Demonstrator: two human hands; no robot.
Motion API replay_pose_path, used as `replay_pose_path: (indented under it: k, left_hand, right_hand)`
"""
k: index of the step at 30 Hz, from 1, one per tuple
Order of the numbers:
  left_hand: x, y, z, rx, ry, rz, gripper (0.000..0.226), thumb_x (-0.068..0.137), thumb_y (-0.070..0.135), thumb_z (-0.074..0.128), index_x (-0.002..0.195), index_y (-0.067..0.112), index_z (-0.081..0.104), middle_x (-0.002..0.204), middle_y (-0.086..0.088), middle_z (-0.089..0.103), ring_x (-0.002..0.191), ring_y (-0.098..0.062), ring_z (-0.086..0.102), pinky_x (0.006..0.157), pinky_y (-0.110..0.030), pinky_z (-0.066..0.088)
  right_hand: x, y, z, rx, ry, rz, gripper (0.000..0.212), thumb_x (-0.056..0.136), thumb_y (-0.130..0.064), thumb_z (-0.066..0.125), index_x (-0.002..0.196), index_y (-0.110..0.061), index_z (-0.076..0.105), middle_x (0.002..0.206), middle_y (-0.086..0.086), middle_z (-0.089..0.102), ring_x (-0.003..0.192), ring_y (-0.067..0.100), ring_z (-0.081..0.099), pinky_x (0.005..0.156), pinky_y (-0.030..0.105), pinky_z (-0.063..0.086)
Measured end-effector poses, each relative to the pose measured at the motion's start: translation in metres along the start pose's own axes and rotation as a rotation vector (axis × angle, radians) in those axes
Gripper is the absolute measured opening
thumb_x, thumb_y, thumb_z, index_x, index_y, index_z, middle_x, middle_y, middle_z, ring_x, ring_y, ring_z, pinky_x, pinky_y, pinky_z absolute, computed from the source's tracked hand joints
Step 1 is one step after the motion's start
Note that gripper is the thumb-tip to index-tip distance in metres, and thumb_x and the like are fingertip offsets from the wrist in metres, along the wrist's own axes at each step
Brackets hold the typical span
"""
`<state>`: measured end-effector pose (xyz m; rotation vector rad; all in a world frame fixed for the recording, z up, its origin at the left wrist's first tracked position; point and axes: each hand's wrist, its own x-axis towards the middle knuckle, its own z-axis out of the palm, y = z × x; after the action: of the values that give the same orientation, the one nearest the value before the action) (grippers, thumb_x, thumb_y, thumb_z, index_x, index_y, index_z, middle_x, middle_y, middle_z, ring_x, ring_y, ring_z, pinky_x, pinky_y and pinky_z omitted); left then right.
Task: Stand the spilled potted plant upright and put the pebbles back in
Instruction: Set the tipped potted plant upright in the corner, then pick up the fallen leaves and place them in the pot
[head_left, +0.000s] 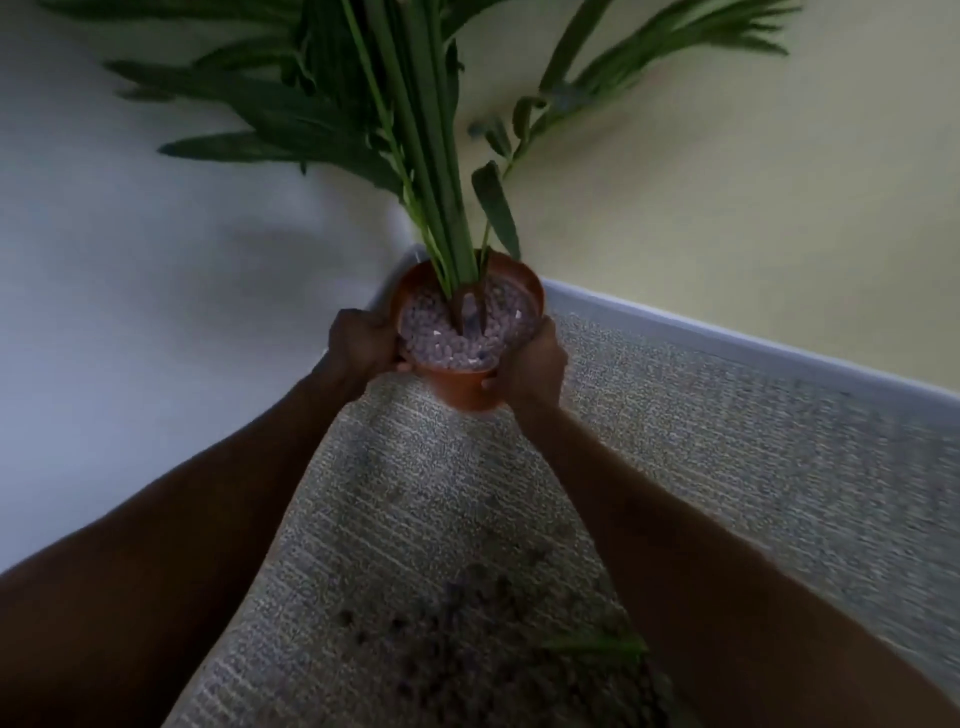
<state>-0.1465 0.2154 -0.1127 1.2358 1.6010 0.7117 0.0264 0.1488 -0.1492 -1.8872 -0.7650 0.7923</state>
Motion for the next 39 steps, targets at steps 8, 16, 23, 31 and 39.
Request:
replay_pose_path:
  k: [8, 16, 23, 31, 39]
  left_hand:
    - [-0.004, -0.009, -0.002, -0.039, 0.040, 0.085, 0.019, 0.079, -0.014, 0.065, 0.067, -0.001, 0.059, 0.080, -0.020, 0.064, 0.043, -0.014, 0.065, 0.043, -0.026, 0.055]
    - [-0.076, -0.081, 0.037, 0.144, 0.116, 0.188, 0.046, 0.089, 0.055, 0.056, 0.074, 0.012, 0.066, 0.069, -0.008, 0.064, 0.063, -0.017, 0.056, 0.059, -0.027, 0.040]
    - [-0.179, -0.132, 0.060, 0.487, -0.370, 0.566, 0.017, 0.077, 0.036, 0.071, 0.069, 0.022, 0.069, 0.065, 0.006, 0.069, 0.061, -0.003, 0.063, 0.059, -0.019, 0.047]
    - [-0.268, -0.159, 0.107, 0.670, -0.745, 0.760, 0.011, 0.072, 0.031, 0.074, 0.076, 0.021, 0.072, 0.075, 0.003, 0.072, 0.067, -0.005, 0.062, 0.062, -0.024, 0.047]
    - [-0.293, -0.169, 0.134, 1.012, -0.734, 0.858, 0.028, 0.078, 0.039, 0.057, 0.085, 0.016, 0.072, 0.089, -0.007, 0.071, 0.084, -0.028, 0.067, 0.072, -0.035, 0.051]
  right_hand:
    - [-0.002, 0.013, -0.024, 0.059, -0.226, -0.053, 0.035, 0.083, -0.059, 0.054, 0.112, -0.040, 0.054, 0.105, 0.003, 0.070, 0.093, 0.030, 0.068, 0.085, 0.047, 0.056]
    - [-0.031, 0.076, -0.122, -0.856, -0.774, -0.375, 0.030, 0.081, -0.042, 0.071, 0.080, -0.012, 0.067, 0.092, 0.009, 0.072, 0.082, 0.019, 0.063, 0.077, 0.028, 0.047]
    - [-0.096, 0.109, -0.153, -1.178, -1.149, -0.422, 0.035, 0.065, -0.024, 0.086, 0.091, -0.008, 0.071, 0.096, 0.010, 0.073, 0.091, 0.023, 0.066, 0.071, 0.023, 0.043]
    - [-0.140, 0.138, -0.161, -1.188, -1.006, -0.691, 0.029, 0.079, -0.016, 0.063, 0.108, -0.009, 0.064, 0.105, 0.015, 0.068, 0.100, 0.032, 0.064, 0.083, 0.035, 0.047]
    - [-0.155, 0.146, -0.162, -1.224, -0.784, -0.587, 0.022, 0.087, -0.023, 0.053, 0.101, -0.017, 0.068, 0.113, 0.016, 0.058, 0.097, 0.036, 0.064, 0.077, 0.044, 0.057]
